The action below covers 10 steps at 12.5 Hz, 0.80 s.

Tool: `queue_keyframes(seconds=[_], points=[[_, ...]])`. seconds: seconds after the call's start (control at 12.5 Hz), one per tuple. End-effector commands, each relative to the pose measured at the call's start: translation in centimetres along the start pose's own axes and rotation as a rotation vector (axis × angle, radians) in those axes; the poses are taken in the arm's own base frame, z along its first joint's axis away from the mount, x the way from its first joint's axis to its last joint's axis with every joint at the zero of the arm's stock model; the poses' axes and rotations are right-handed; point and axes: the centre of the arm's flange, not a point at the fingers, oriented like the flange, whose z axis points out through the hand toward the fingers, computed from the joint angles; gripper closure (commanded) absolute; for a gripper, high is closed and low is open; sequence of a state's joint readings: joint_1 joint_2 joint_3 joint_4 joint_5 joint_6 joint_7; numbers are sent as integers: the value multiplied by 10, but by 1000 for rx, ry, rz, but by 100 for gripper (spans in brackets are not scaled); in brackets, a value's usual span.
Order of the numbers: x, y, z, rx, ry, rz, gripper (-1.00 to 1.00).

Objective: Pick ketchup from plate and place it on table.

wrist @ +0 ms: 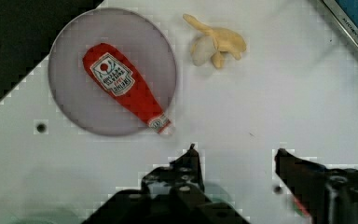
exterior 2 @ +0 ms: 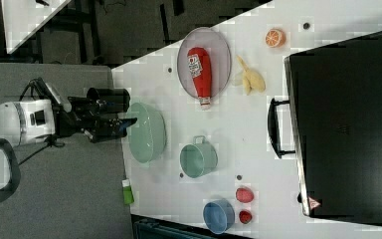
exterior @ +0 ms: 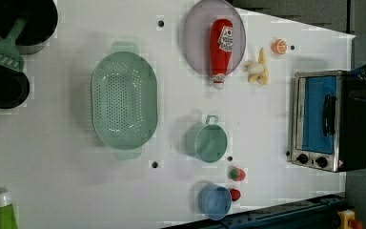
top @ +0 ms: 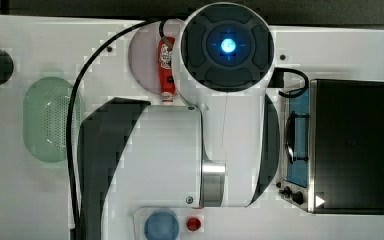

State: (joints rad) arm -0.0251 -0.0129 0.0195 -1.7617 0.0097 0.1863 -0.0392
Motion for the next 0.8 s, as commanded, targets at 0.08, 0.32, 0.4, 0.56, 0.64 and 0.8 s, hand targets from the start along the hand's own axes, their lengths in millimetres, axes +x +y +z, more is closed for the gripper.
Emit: queue_keyframes(seconds=[0.08, 0.32, 0.4, 0.56, 0.64, 0.8], points=[[-24, 47, -43, -34, -30, 19, -54], [-22, 39, -29, -49, -50, -4, -100], [-21, 34, -20, -60, -63, -10, -100], [-18, 21, 4, -88, -98, -28, -100], [-17, 13, 19, -104, -118, -38, -100], [-15, -5, 48, -122, -147, -63, -100]])
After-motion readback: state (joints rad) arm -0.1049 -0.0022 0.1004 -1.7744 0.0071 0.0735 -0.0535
